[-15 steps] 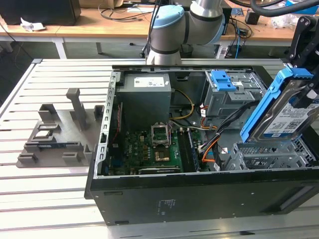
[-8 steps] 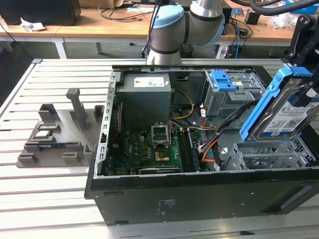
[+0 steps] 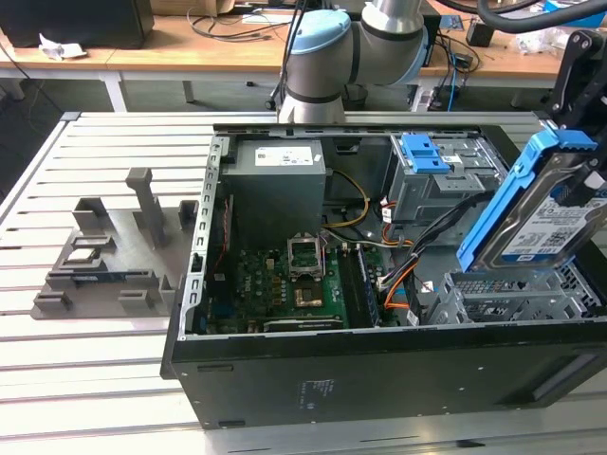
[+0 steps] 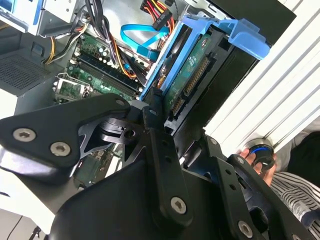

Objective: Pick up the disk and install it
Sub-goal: 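Insert the disk into the insertion slot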

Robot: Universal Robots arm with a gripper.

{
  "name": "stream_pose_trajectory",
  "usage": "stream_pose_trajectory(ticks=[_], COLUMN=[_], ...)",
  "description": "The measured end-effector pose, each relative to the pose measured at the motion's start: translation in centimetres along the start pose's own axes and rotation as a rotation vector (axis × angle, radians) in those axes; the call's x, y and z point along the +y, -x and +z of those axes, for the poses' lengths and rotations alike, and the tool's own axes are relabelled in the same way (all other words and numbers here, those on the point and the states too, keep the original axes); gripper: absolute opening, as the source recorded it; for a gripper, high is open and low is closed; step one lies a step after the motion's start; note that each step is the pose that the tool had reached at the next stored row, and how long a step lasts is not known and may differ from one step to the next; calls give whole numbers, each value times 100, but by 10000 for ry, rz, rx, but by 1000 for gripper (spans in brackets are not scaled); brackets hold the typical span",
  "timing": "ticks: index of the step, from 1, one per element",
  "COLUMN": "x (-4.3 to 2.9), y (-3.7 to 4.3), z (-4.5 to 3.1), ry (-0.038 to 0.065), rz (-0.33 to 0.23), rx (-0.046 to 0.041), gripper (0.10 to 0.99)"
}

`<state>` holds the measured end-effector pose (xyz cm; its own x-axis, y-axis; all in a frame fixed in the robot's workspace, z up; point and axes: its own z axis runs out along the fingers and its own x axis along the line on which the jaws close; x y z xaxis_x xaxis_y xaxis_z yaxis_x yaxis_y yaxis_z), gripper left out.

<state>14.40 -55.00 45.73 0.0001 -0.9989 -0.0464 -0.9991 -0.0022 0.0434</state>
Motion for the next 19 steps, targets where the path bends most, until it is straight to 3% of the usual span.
stream_pose_trajectory(ticks=[3, 6, 19], x=[0, 0, -5], y=[-3, -3, -8], z=[1, 0, 108], ry=[0, 0, -7], rz=[3, 12, 226], rx=[78, 267, 226], gripper=[365, 365, 365])
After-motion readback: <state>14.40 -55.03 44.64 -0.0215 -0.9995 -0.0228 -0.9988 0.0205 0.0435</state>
